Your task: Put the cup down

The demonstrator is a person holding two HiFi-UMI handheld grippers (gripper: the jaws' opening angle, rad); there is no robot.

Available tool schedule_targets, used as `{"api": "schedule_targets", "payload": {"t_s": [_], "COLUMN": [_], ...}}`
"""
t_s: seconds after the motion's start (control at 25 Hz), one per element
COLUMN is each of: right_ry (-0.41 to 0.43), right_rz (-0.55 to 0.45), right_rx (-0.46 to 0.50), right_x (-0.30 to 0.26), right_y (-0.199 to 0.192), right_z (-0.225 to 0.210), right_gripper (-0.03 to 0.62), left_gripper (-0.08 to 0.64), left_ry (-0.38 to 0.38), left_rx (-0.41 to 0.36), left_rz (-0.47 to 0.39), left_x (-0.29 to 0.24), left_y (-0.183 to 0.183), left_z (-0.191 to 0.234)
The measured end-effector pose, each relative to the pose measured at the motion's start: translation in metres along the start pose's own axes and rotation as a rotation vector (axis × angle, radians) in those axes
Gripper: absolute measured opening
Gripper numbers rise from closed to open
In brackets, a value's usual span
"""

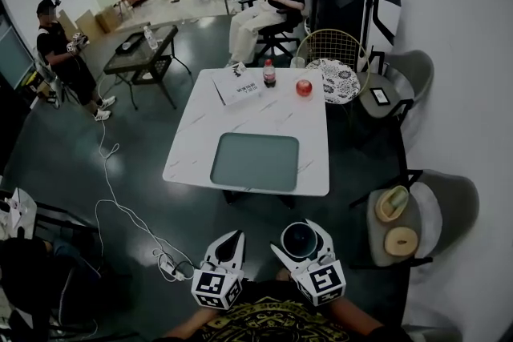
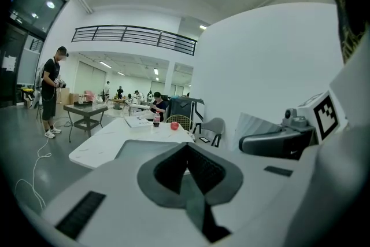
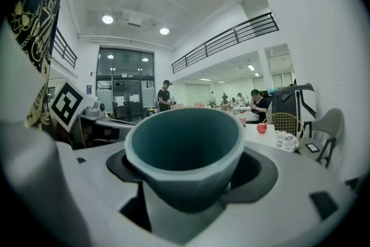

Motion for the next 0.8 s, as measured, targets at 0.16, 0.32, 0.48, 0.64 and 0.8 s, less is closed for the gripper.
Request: {"api": "schedule_targets", "payload": {"t_s": [0.16, 0.32, 0.48, 0.64, 0.8], "right_ry": [-0.017, -0.037, -0.018, -0.032, -0.052], "right_rz": [-0.006, -0.010, -0.007, -0.005, 0.005], "right_rx": [0.008, 0.007, 0.013, 0.004, 0.016], "right_x": [0.004, 0.008, 0.005, -0.003, -0.014], "right_y": [0.009, 0.011, 0.005, -0.006, -0.004], "right_z": [-0.012, -0.021, -0.022, -0.029, -0.034], "right_gripper": [0.388, 0.388, 0.387, 0.388, 0.388], "left_gripper": [0.009, 0.009, 0.009, 0.008, 0.009], "left_ry": [-0.014, -0.028, -0.045, -0.066, -0.089], "left_rx": [-0.014, -0.024, -0.024, -0.012, -0.002], "left_rz": [0.004, 0.007, 0.011, 0.010, 0.006], "left_x": [-0.013, -0.021, -0.030, -0.045, -0.061], "left_y": [0.002, 0.004, 0.002, -0.001, 0.000], "left_z": [-0.012, -0.020, -0.020, -0.015, -0.007]}}
Point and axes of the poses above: the fingertips, and each gripper's own axes: x backward along the fingers, z to its left, y out of its top, the point moved 4 cm from there along x, backward along the fingers, and after that the axes turned 6 degrees about -z, right-handed, at the moved point
